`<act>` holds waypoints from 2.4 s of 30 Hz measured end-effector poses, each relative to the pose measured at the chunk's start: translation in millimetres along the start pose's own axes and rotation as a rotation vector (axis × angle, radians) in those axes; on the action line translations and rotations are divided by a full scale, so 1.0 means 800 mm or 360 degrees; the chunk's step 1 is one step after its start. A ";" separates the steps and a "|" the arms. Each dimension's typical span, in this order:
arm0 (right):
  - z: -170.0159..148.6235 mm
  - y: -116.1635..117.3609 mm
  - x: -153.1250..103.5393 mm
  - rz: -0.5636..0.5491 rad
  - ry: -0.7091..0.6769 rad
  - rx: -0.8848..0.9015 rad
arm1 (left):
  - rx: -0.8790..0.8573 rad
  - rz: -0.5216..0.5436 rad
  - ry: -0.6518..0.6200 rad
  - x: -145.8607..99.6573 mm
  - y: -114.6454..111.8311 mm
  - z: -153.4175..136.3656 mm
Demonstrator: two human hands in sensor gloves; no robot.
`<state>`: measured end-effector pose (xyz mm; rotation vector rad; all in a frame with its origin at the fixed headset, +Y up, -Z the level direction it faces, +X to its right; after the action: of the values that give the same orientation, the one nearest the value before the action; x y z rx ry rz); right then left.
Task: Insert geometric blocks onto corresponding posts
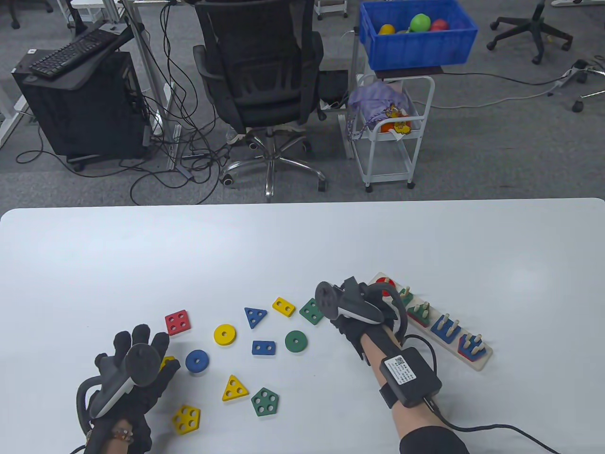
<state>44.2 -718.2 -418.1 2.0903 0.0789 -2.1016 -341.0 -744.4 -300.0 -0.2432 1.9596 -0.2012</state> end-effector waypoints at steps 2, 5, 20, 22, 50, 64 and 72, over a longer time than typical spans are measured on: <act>0.015 0.009 0.007 0.0026 -0.0001 -0.0016 | 0.0000 0.0002 -0.0004 0.000 0.000 0.000; 0.031 0.022 0.015 0.0060 0.0014 -0.0035 | 0.0005 0.0000 -0.0007 0.001 -0.001 0.001; 0.059 0.039 0.022 -0.0057 0.0019 -0.0109 | 0.0006 -0.0006 -0.0001 0.000 -0.001 0.001; 0.051 0.036 0.019 -0.0095 0.0009 -0.0040 | 0.0001 -0.0003 -0.0002 0.000 -0.001 0.000; -0.272 0.030 -0.087 -0.0101 0.0753 0.0242 | 0.0028 -0.0016 -0.0002 0.002 -0.005 0.002; -0.281 0.053 -0.085 -0.0086 0.0816 0.0257 | 0.0032 -0.0024 -0.0009 0.001 -0.006 0.002; -0.273 0.052 -0.084 -0.0083 0.0791 0.0223 | 0.0040 -0.0028 -0.0006 0.001 -0.006 0.003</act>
<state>266.0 -718.2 -350.4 2.6743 0.0517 -1.6026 -338.9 -749.6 -300.3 -0.2446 1.9505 -0.2367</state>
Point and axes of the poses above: the tracker on the back of each hand, its own z axis roughly to the thumb side, its own x axis roughly from the wrist to the fingertips, y = z × x, the point moved 2 cm from there along x, roughly from the wrist to the fingertips, and after that the axes turned 15 degrees about y, right-handed, at the moved point
